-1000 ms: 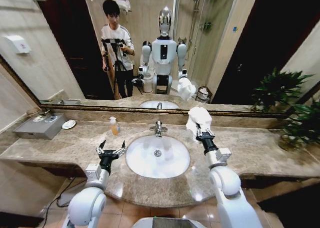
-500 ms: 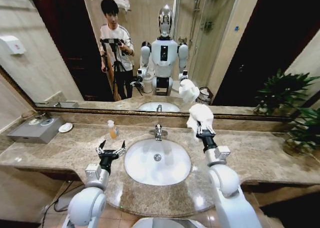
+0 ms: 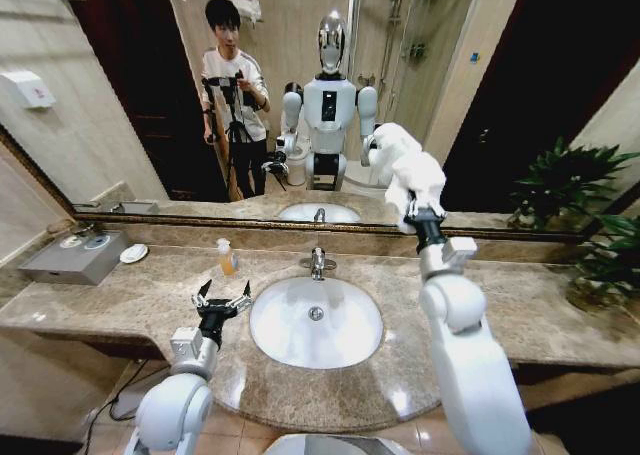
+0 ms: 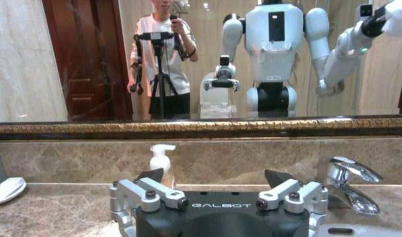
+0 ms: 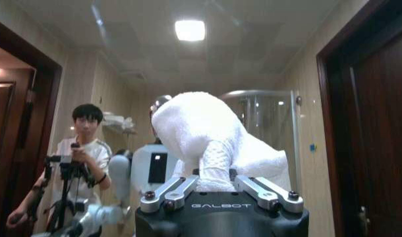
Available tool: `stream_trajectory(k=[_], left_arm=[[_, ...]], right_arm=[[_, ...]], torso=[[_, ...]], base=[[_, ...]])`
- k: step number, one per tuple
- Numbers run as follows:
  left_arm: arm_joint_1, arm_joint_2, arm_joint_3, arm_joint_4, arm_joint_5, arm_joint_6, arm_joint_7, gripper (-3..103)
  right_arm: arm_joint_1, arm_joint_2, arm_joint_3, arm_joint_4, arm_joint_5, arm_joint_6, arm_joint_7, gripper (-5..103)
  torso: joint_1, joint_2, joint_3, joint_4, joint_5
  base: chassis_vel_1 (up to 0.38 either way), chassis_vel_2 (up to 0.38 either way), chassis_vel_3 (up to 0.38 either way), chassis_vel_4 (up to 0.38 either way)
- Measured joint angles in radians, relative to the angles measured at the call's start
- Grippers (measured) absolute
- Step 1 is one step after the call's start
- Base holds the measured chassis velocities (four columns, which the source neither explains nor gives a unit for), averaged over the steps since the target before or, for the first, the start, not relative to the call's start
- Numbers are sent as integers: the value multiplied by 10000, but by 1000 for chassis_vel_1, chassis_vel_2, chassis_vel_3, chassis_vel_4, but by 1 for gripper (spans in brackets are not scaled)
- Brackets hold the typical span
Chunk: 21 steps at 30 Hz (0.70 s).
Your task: Pick up the towel from the sink counter and wipe the mirror surface.
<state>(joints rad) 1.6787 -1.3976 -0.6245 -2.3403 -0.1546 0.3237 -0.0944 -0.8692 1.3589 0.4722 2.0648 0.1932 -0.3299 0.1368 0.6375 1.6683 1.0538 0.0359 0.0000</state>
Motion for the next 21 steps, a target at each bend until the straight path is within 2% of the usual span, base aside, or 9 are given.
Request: stream_trajectory(k=[10,21], left_arm=[[0,0,0,0,0,0,0,100],[0,0,0,0,0,0,0,100]], right_arm=[[1946,-151,-476,-1150,-30,-217,-128,12],[972,20,-706,-1577,-298,19,-543,12]], torso=[[0,0,0,2,-2],[-1,0,-1,0,0]], base=[[0,0,0,0],[0,0,0,0]])
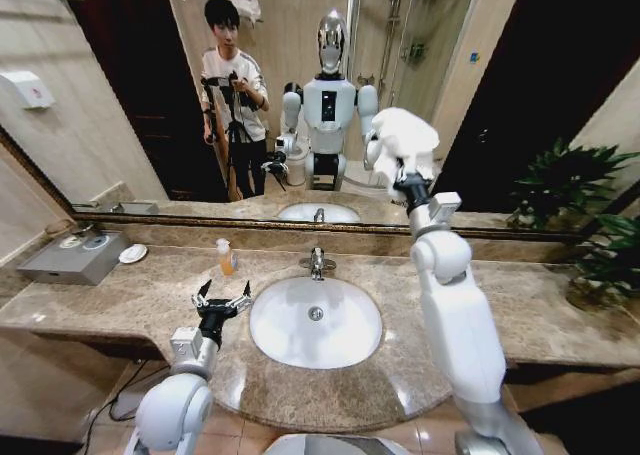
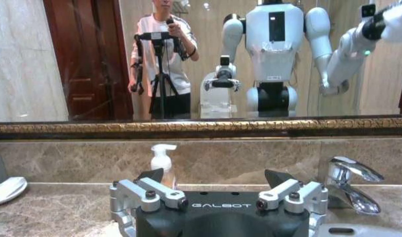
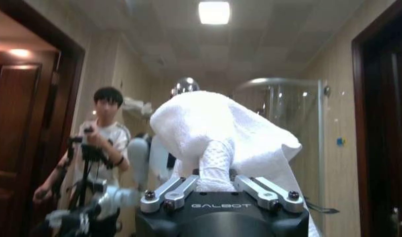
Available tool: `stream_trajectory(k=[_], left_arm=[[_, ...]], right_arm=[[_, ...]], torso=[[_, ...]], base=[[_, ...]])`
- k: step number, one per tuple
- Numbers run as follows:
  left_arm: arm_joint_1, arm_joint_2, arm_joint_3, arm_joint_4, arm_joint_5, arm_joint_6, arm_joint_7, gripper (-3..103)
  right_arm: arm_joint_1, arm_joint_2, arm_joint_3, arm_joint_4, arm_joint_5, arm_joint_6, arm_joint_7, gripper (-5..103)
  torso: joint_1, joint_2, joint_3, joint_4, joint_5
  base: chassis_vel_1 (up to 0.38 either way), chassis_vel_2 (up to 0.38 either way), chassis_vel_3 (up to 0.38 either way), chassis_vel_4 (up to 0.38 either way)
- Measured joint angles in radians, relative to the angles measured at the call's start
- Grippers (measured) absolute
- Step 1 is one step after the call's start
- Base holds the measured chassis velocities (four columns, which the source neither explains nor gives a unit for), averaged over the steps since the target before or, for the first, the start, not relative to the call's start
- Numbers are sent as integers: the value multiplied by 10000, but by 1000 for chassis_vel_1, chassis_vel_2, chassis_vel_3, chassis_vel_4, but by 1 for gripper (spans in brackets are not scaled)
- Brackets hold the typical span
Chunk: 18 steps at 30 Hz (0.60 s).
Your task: Pick up the towel from the sink counter and wipe the mirror surface.
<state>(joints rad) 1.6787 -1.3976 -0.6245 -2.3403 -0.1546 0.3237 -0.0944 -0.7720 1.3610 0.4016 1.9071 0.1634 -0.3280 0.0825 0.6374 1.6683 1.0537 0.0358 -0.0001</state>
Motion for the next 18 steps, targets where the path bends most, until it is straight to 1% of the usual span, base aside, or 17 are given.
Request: stream_trajectory(k=[2,6,8,11,15,18], left_arm=[[0,0,0,0,0,0,0,100],[0,0,0,0,0,0,0,100],[0,0,0,0,0,0,0,100],[0,0,0,0,0,0,0,100],[0,0,0,0,0,0,0,100],[0,0,0,0,0,0,0,100]], right_arm=[[-161,-54,36,-13,-17,18,-144,12],[-13,-111,62,32,6,-31,-224,12],[476,-182,115,98,55,-137,-210,12],[873,-290,203,225,151,-265,-141,12],[1332,-438,263,265,249,-383,-81,12],[1419,-425,178,237,255,-434,-65,12]], torso=[[0,0,0,-2,1],[0,0,0,-2,2],[0,0,0,2,-1],[0,0,0,2,-1],[0,1,0,-1,-1],[0,0,0,-1,-2]], base=[[0,0,0,0],[0,0,0,0],[0,0,0,0],[0,0,0,0],[0,0,0,0],[0,0,0,0]])
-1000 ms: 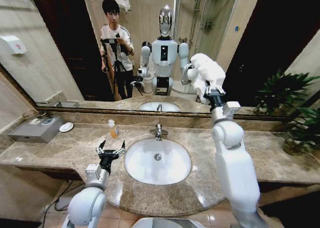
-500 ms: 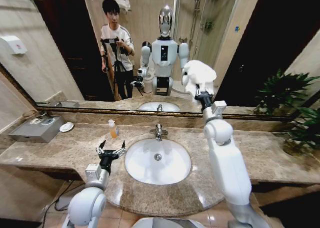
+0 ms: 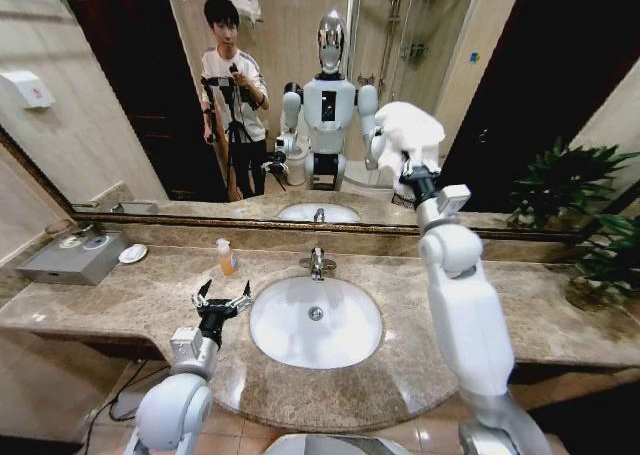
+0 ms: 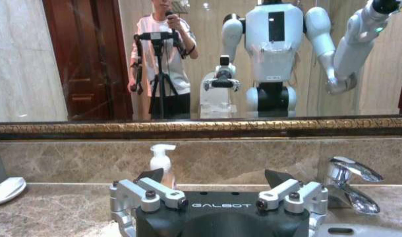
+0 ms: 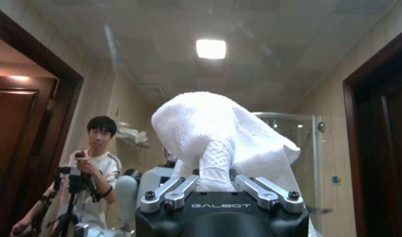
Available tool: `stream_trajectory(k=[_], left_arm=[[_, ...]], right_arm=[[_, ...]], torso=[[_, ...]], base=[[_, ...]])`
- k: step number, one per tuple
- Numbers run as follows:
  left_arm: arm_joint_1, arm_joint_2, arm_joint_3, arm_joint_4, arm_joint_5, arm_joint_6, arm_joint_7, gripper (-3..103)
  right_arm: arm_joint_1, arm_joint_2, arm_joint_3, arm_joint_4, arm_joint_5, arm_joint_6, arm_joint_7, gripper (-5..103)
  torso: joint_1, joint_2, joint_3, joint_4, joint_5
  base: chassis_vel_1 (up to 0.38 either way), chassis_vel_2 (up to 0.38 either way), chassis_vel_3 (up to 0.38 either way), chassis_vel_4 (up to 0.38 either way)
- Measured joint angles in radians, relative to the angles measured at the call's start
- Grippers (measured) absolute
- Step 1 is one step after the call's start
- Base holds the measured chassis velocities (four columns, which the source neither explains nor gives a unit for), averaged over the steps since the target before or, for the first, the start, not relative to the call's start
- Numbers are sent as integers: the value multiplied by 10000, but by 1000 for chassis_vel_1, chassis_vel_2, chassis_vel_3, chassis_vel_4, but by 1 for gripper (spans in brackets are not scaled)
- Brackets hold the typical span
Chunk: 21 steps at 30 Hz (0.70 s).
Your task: Pick up the towel from the sink counter and wipe the mirror surface.
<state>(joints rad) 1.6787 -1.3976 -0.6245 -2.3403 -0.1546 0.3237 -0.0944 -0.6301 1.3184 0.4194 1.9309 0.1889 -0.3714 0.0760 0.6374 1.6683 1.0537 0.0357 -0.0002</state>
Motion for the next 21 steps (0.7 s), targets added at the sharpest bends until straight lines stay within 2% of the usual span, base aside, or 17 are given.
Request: stream_trajectory(k=[7,12,15,21], left_arm=[[0,1,0,0,0,0,0,100],[0,1,0,0,0,0,0,100],[0,0,1,0,0,0,0,100],[0,1,0,0,0,0,0,100]], right_arm=[[-898,294,-284,-179,-91,117,-6,12],[-1652,163,-244,-165,-231,323,-187,12],[-1653,114,-244,-141,-227,328,-193,12],[-635,-81,-276,-81,-47,188,-41,12]], torso=[[0,0,0,2,2],[-1,0,0,-2,3],[-1,0,0,-2,3],[-1,0,0,3,0]], base=[[0,0,0,0],[0,0,0,0],[0,0,0,0],[0,0,0,0]])
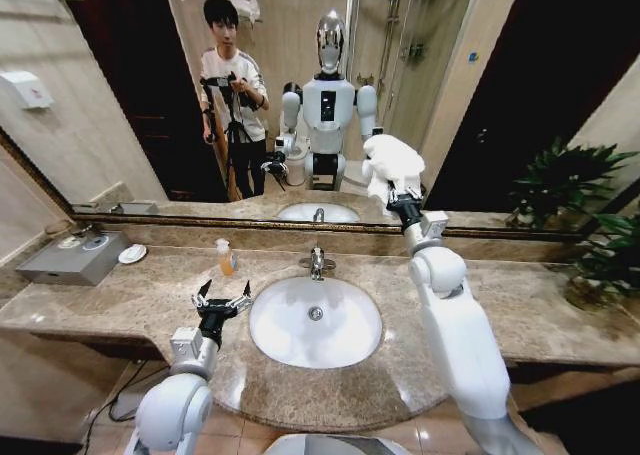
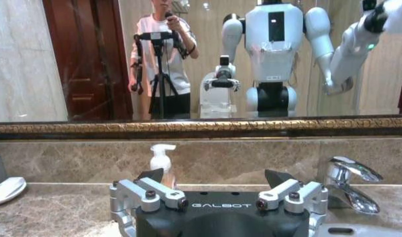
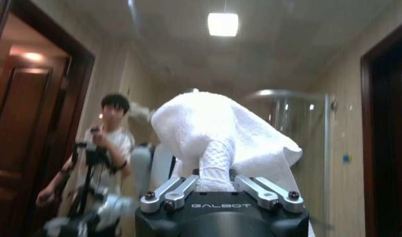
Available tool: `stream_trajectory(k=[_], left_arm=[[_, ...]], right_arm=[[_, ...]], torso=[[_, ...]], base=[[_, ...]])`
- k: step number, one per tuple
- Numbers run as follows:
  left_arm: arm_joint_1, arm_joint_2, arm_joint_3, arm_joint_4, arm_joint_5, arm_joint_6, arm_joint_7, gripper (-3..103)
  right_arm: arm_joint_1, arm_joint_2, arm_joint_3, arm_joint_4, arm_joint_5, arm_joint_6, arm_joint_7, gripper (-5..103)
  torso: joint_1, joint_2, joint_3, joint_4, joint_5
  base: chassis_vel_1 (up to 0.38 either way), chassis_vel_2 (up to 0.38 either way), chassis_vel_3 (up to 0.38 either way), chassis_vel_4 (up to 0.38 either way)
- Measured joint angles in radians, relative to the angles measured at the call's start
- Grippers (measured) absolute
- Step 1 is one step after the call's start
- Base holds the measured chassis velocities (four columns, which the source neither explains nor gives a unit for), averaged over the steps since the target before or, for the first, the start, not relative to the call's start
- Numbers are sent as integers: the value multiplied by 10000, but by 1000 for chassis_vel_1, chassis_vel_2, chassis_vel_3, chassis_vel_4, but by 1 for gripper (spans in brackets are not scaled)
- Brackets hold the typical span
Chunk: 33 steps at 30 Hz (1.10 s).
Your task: Pick up the towel from the sink counter and wipe the mirror surface.
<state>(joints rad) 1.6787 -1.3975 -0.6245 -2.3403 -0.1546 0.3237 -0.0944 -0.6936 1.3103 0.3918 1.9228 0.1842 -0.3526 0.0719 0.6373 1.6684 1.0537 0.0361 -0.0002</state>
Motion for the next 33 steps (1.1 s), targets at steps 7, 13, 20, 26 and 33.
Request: stream_trajectory(k=[7,13,20,26,33], left_arm=[[0,0,-1,0,0,0,0,100],[0,0,0,0,0,0,0,100],[0,0,0,0,0,0,0,100],[-1,0,-1,0,0,0,0,100],[0,0,0,0,0,0,0,100]], right_arm=[[742,-151,-150,158,217,-263,135,12],[55,202,-534,-453,-193,62,42,12],[-854,397,-612,-579,-447,314,-77,12],[-170,273,-418,-281,-179,181,82,12],[876,171,-308,-281,133,-47,496,12]], torso=[[0,1,0,-2,0],[0,1,0,-1,0],[0,1,0,-5,3],[0,1,0,0,-1],[1,1,-1,-1,-2]], base=[[0,0,0,0],[0,0,0,0],[0,0,0,0],[0,0,0,0],[0,0,0,0]])
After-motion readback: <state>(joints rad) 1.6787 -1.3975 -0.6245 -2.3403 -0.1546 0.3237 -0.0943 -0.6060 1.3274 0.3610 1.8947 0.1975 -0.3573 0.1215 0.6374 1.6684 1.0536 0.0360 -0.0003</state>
